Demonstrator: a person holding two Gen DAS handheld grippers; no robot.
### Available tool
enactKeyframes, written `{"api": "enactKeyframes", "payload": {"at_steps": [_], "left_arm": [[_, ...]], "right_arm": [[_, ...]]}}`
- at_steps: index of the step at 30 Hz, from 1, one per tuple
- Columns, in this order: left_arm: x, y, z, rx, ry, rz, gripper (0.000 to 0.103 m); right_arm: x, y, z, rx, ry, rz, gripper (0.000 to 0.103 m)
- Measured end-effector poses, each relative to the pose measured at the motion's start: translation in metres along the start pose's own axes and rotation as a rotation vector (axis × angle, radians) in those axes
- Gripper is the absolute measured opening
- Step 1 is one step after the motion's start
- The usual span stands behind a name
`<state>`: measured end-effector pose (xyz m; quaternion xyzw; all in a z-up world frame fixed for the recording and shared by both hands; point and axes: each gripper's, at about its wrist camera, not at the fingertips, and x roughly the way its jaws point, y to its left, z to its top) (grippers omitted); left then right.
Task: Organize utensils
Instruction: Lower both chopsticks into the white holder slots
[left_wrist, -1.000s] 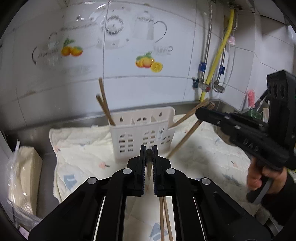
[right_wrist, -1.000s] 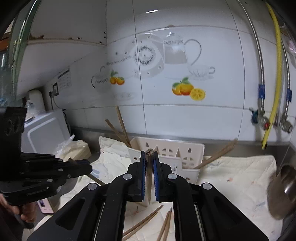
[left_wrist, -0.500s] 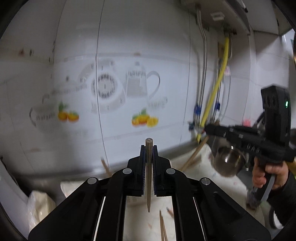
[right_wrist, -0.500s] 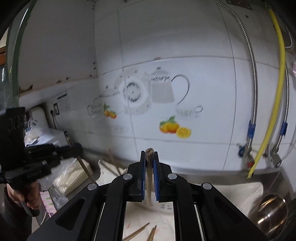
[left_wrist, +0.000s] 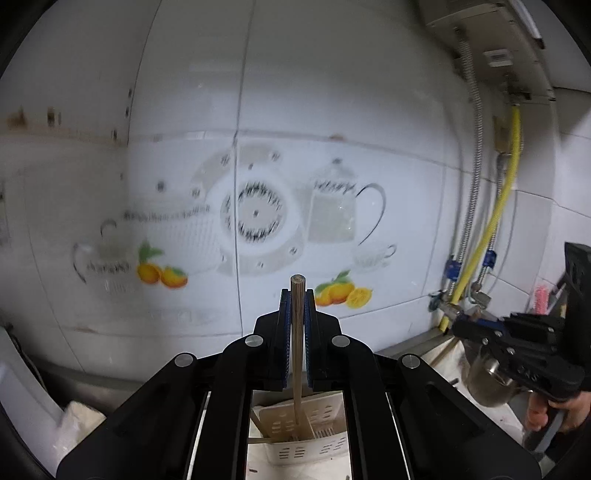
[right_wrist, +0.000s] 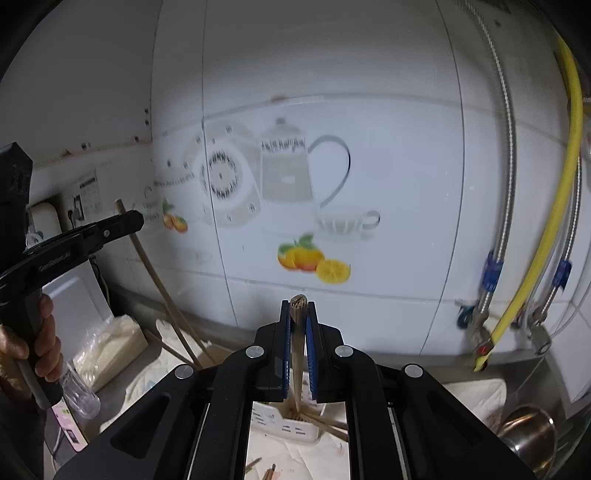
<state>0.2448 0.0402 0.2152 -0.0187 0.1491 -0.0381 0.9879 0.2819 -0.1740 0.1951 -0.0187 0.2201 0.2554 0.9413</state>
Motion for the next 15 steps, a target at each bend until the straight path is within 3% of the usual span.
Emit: {"api": "enactKeyframes", "payload": {"at_steps": [8,15], "left_arm": [[0.038,0.016,-0.041,-0.045,0.153,-0.011,0.006],[0.049,0.016,-0.064,-0.050,0.213,-0.017,0.007]], "right_arm": [[0.028,-0.005,-0.028,0.012,0.079,-0.003,0.007],[0.039,-0.010,-0.044,0.032,0.111,-0.021,0.008]]}}
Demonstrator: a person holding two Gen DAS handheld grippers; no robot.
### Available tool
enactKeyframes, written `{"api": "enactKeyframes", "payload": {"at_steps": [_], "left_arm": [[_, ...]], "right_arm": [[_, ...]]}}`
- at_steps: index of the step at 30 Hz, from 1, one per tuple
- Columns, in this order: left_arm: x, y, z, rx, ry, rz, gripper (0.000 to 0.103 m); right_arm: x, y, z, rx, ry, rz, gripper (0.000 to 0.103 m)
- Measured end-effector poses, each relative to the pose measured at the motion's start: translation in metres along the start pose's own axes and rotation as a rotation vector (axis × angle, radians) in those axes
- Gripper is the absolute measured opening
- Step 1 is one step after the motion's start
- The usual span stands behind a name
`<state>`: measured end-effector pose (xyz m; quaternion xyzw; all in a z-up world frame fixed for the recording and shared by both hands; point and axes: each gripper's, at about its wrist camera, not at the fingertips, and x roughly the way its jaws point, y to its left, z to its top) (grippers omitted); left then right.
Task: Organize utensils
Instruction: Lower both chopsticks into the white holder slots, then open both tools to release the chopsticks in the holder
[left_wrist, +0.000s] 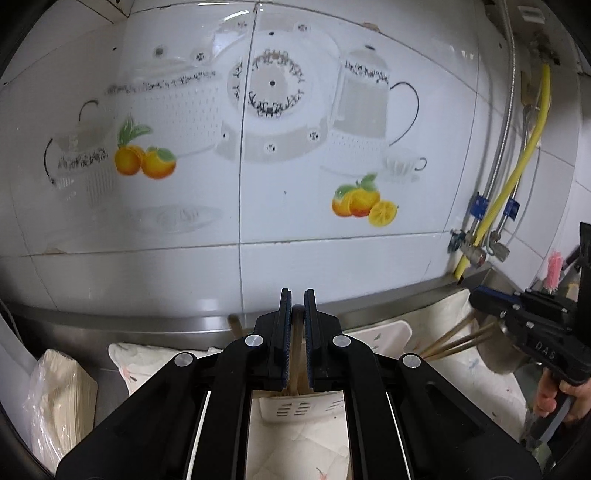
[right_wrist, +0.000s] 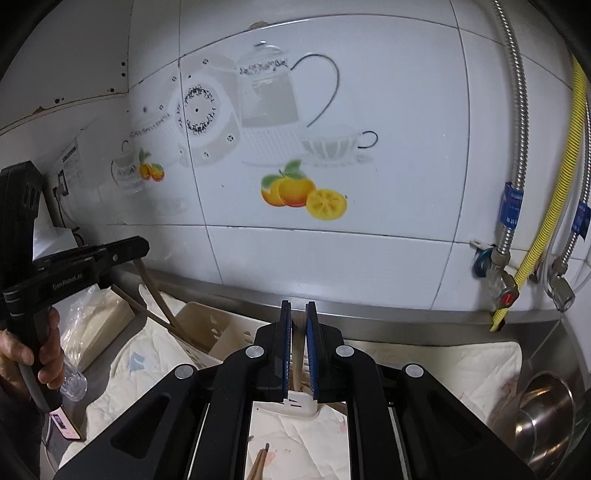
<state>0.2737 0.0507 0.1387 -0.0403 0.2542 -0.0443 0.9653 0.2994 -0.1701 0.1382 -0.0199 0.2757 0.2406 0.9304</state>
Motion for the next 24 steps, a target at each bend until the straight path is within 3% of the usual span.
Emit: {"api": "enactKeyframes", "payload": {"at_steps": [2,5,8,13,18,24], "left_arm": [[-0.001,0.000,-0.001,-0.003,0.002,-0.008,0.007],[-0.011,-0.002,-0.001,0.007,-0.011,-0.008,0.009],[-0.031,-0.006,-0.006,0.015,-0.040,-0.010,0.019],[-0.064,-0.009,-0.031,0.013,-0.054,-0.026,0.025],[-0.084,-0.007,-0.080,-0.016,-0.016,-0.050,0.032],[-0.089,-0.010,-0.140,-0.019,0.061,-0.067,0.033]], "right_arm": [[-0.003,-0.001,0.001,0.003,-0.009,-0.002,0.009],[-0.015,-0.002,0.002,0.011,-0.034,-0.002,0.021],[-0.035,0.001,0.000,-0.001,-0.068,-0.007,0.022],[-0.064,0.012,-0.023,-0.017,-0.083,0.020,0.027],[-0.077,0.029,-0.077,-0.054,-0.041,0.025,0.033],[-0.077,0.044,-0.148,-0.084,0.047,0.002,0.033]]}}
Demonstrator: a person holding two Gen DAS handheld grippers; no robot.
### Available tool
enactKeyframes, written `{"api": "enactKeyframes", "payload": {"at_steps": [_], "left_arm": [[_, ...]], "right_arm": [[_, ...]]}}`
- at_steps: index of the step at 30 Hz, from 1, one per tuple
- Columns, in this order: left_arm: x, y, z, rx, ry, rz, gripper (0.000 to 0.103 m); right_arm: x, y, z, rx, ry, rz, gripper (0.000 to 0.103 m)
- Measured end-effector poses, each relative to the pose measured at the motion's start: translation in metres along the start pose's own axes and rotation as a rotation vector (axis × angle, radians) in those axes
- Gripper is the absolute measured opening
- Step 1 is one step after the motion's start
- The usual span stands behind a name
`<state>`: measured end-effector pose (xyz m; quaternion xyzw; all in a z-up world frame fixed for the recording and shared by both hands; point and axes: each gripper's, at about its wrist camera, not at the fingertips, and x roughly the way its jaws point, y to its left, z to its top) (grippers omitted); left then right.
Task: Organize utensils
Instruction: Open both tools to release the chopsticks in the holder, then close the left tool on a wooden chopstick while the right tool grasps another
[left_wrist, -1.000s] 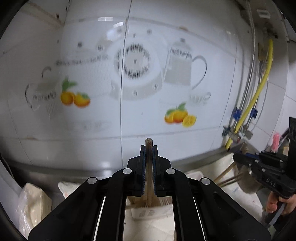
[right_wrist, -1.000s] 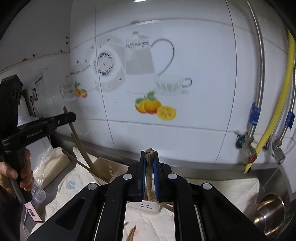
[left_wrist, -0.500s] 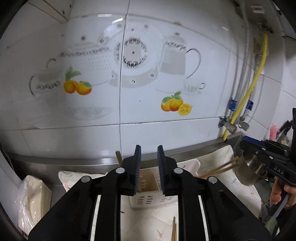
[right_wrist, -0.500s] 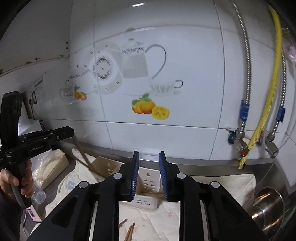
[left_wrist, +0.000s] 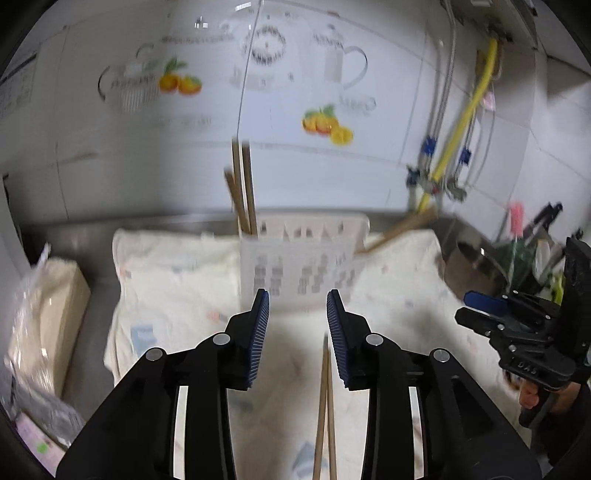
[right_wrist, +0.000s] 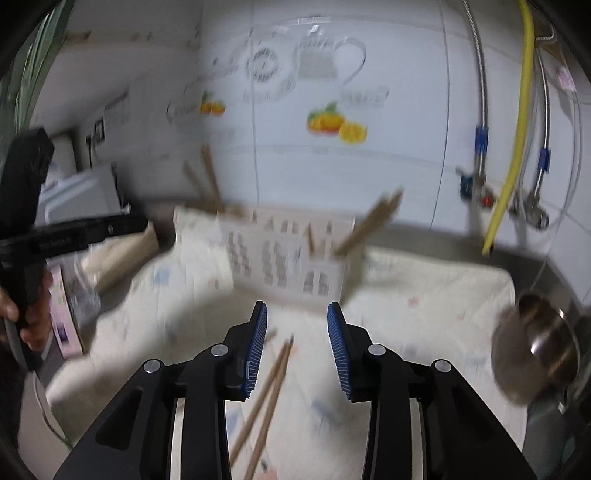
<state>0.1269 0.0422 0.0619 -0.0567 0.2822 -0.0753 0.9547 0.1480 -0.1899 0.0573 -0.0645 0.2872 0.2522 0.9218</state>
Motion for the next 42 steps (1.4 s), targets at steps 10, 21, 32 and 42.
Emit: {"api": "enactKeyframes", "payload": {"at_steps": [10,21,32,42], "left_arm": [[0.005,0.001,-0.073,-0.030,0.106,-0.011,0.033],[0.015,0.006,-0.124,-0.075,0.202,-0.031,0.033],[0.028,-0.006,-0.146,-0.037,0.268,-0.049,0.030],[0.047,-0.013,-0.152,-0.011,0.314,-0.030,0.017]], "right_arm": [[0.012,0.020,-0.089,0.063,0.146,0.002,0.033],[0.019,0.033,-0.127,0.103,0.217,0.013,0.021],[0.027,0.034,-0.141,0.136,0.252,0.023,0.012],[0.026,0.034,-0.145,0.124,0.250,0.002,0.007]]}}
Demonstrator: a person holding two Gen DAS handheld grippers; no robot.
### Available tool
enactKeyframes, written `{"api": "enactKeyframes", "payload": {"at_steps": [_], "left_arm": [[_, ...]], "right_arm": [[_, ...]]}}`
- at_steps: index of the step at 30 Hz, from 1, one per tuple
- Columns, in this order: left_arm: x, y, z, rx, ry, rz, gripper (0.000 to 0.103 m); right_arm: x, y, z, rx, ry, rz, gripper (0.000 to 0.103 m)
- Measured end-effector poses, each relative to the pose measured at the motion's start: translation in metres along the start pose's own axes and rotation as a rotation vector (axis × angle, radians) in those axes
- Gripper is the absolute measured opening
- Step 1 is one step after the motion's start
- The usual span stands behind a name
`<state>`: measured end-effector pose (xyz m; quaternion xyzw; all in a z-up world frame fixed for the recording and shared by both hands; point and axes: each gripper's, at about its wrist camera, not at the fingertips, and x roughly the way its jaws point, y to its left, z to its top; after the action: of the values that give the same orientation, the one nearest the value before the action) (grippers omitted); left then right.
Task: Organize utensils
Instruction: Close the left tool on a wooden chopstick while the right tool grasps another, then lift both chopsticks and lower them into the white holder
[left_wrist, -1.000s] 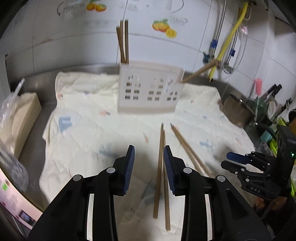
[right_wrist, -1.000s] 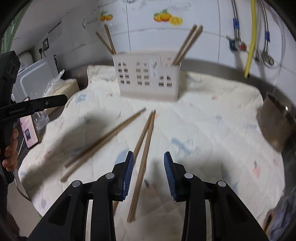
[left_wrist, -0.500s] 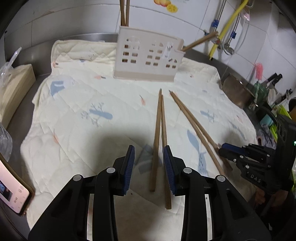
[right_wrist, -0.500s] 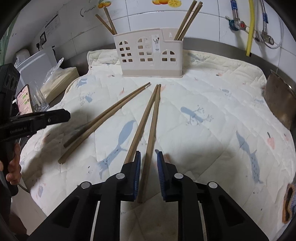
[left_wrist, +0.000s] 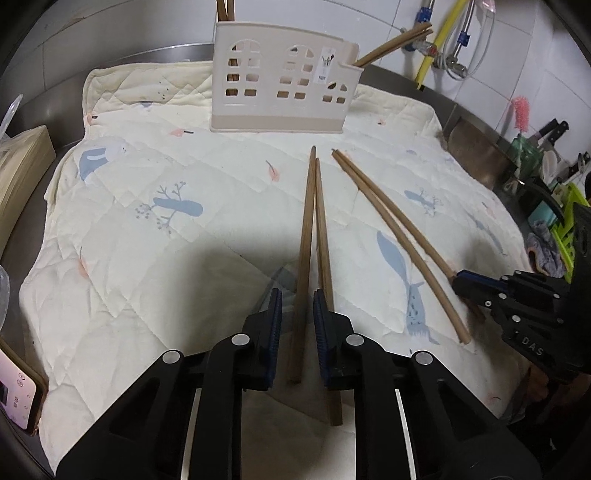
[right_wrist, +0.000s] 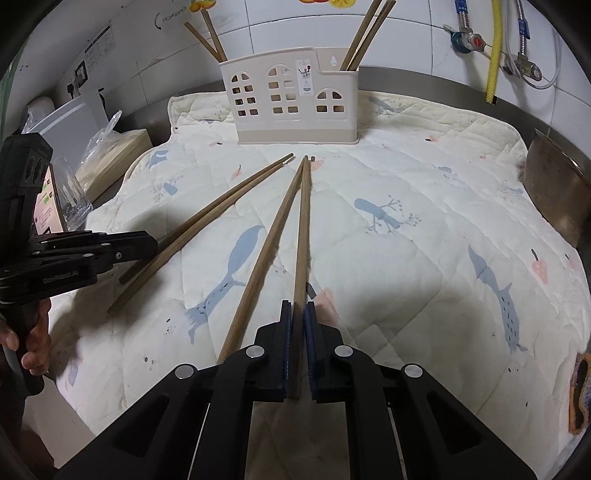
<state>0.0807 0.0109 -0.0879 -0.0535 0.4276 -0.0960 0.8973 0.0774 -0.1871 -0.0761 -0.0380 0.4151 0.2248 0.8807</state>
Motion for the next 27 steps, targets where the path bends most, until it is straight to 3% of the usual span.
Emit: {"api": "enactKeyframes", "payload": {"at_steps": [13,21,27], "left_arm": [[0.005,-0.003,0.009,-0.008,0.004,0.006,0.007],[-0.035,-0.006,0.027,0.006,-0.091,-0.008,0.006],[-0.066,-0.010,0.054,0.041,-0.171,-0.010,0.006]], "right_arm": [[0.001,-0.001,-0.001,0.007,-0.019,0.001,0.007],[-0.029,-0.004,0.016,-0.014,-0.113,-0.024,0.006],[-0.056,-0.004,0.048,-0.049,-0.214,-0.031,0.006]]}}
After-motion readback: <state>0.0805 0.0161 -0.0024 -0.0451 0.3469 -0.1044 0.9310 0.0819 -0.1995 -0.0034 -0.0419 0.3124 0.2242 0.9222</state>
